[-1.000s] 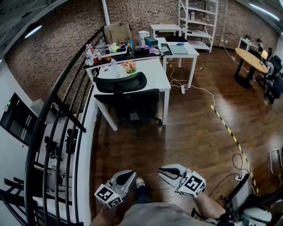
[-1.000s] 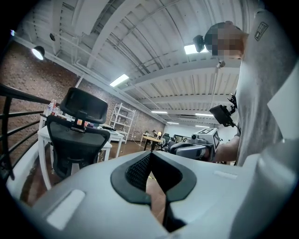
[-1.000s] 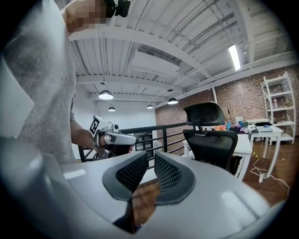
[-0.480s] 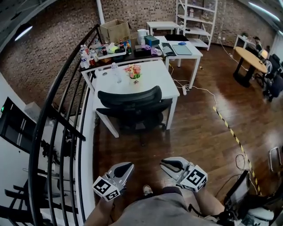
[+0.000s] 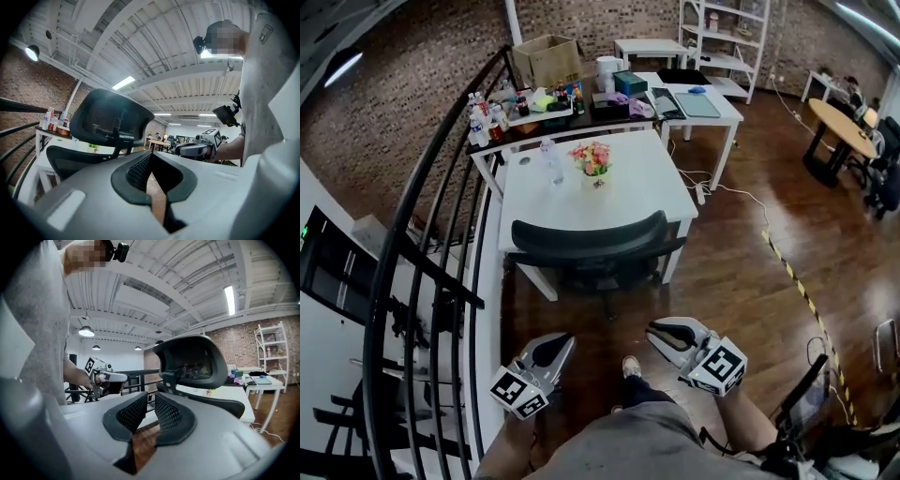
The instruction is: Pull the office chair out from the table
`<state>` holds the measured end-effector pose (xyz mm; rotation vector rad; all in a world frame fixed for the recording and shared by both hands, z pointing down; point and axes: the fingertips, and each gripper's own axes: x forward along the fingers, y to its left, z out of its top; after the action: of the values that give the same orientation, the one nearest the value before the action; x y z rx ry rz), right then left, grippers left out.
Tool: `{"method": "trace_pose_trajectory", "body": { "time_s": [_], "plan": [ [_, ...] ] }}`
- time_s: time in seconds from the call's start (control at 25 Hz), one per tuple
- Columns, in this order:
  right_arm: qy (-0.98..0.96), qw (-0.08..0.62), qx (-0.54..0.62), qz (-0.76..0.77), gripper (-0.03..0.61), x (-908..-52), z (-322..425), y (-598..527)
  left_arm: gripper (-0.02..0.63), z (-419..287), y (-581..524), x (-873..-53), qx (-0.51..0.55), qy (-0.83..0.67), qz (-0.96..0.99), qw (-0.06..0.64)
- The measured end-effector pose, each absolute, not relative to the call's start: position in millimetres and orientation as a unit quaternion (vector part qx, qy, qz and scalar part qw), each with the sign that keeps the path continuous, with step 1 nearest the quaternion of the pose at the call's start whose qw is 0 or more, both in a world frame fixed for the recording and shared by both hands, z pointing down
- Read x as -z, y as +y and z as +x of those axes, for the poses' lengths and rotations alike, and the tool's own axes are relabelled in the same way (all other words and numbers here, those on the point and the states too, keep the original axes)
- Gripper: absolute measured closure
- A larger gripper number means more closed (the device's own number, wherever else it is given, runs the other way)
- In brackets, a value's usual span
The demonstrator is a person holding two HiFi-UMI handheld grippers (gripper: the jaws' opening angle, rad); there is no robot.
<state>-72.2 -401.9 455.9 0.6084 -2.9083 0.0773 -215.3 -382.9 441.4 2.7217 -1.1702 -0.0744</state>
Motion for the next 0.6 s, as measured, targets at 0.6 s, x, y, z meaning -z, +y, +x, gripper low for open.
{"method": "trace_pose_trajectory", "body": {
  "time_s": [0.6],
  "plan": [
    [-0.956, 0.104, 0.030, 0.271, 0.350, -426, -29, -585, 0.386, -340, -536, -426, -0.050, -0.483, 0.874, 0.010]
  ]
}}
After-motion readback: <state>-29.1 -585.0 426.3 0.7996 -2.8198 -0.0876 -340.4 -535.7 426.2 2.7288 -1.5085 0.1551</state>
